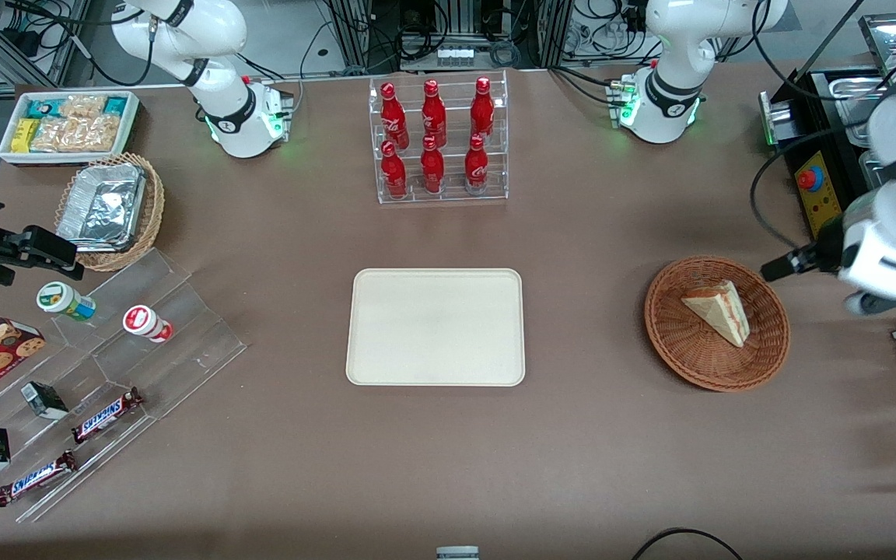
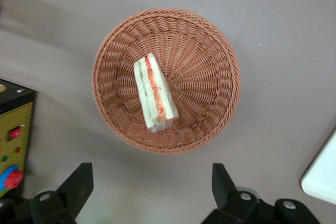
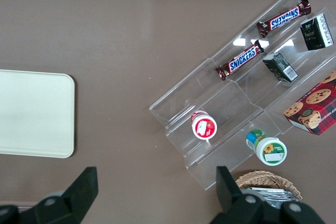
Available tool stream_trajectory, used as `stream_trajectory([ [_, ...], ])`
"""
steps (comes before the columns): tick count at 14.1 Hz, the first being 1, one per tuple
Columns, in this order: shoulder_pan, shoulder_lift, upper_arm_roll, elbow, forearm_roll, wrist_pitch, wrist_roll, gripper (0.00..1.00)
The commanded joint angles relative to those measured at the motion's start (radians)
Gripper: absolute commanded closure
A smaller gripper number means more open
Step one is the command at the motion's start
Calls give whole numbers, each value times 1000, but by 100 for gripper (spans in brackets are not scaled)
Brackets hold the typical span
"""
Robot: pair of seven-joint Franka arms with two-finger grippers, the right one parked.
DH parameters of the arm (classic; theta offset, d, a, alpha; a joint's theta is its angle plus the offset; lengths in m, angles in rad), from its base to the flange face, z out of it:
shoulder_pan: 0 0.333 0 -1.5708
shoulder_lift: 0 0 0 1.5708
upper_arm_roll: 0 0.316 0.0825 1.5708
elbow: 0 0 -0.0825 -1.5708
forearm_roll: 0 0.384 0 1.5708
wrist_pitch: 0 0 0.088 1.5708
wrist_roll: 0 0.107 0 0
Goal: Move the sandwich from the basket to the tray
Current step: 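Lower the open left gripper onto the wrapped sandwich in the basket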
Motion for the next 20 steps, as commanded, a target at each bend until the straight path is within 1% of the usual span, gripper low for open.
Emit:
stream_trajectory([
  [1,0,25,-3,-94,17,152,-105,0],
  [3,-3,30,-5,-229,19,320,-307,0],
  [4,-3,30,-5,-269,19,380,-344,0],
  [6,0,44,-3,-317,25,413,-345,0],
  [7,2,57,-3,-329,50,419,-345,0],
  [8,2,65,-3,-334,60,419,-352,0],
  [11,12,70,-3,-363,63,445,-357,0],
  [13,12,100,0,-367,60,502,-372,0],
  [15,11,139,0,-387,60,584,-391,0],
  [17,12,156,0,-436,60,689,-392,0],
  [19,11,173,0,-436,61,692,-391,0],
  [20,11,177,0,-435,61,692,-391,2],
])
